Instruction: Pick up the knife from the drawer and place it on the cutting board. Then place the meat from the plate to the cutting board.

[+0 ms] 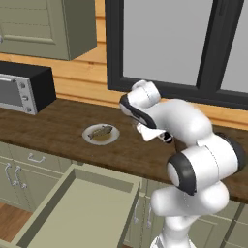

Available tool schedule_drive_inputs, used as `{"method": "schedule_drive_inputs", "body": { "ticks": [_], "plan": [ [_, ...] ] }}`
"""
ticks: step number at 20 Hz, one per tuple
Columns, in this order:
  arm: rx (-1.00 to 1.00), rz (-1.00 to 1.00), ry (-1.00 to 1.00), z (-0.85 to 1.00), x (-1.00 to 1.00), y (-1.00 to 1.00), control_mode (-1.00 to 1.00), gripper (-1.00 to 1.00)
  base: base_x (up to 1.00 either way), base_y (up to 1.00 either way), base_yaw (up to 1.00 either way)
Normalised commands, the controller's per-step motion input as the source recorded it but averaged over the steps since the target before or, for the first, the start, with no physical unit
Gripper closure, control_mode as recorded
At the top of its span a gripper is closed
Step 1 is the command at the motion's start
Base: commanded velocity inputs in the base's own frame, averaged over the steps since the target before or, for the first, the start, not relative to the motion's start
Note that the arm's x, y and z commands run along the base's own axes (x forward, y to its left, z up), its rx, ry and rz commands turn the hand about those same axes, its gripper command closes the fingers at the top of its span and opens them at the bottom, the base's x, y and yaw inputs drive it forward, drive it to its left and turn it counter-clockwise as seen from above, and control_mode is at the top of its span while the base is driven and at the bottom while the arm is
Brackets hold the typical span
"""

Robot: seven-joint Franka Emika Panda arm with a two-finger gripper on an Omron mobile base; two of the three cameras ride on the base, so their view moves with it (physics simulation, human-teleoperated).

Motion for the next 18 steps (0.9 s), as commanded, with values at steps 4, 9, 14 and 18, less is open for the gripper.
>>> {"method": "schedule_drive_inputs", "body": {
  "ticks": [4, 9, 14, 18],
  "plan": [
    [0.01, -0.16, -0.07, -0.21, 0.07, -1.00, -1.00, 1.00, 0.00, 0.00, 0.00],
    [0.03, -0.12, -0.09, -0.23, 0.17, -1.00, -1.00, 1.00, 0.00, 0.00, 0.00],
    [0.05, -0.03, -0.06, -0.18, 0.45, -1.00, -1.00, 1.00, 0.00, 0.00, 0.00],
    [0.11, 0.04, -0.06, -0.42, 0.39, -0.95, -1.00, 1.00, 0.00, 0.00, 0.00]
  ]
}}
